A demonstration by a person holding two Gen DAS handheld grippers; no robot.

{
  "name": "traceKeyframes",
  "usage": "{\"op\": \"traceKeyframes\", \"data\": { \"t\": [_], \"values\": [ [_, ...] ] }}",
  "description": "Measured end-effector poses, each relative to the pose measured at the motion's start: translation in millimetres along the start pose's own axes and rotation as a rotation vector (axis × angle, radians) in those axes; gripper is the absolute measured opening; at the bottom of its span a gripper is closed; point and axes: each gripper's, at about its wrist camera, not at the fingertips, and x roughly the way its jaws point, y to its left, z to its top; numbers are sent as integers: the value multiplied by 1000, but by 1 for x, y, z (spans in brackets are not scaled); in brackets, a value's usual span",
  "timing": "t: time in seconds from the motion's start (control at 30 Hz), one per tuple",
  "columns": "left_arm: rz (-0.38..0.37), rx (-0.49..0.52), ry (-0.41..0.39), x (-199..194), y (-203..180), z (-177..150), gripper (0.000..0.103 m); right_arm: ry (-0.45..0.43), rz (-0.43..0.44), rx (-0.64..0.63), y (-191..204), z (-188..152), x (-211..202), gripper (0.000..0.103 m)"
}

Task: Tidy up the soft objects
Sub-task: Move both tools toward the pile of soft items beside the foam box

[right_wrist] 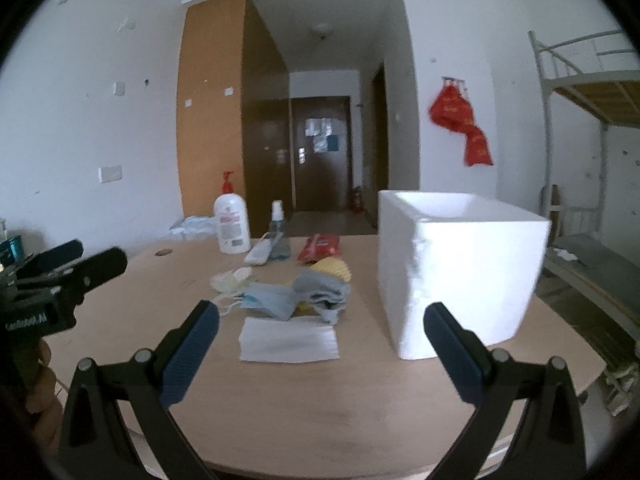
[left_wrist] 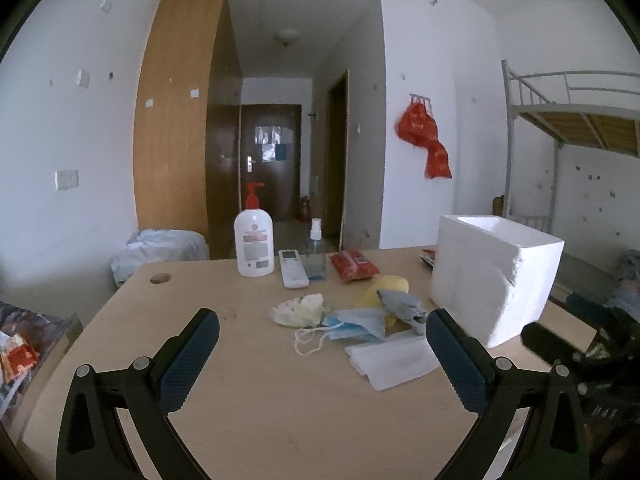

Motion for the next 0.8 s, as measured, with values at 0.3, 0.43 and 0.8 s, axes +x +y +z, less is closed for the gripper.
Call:
{"op": "traceKeyframes", "data": {
  "t": [0.3, 0.43, 0.8],
  "values": [
    [19, 4, 48, 21, 12, 10, 103, 45, 83, -21, 10, 12, 25, 103],
    [24, -6, 90, 36, 20, 15, 103, 77, 88, -30, 15, 16, 44, 103],
    [23, -59, 222, 91, 40, 25, 103, 181, 102, -50, 16, 25, 95, 103]
  ]
}}
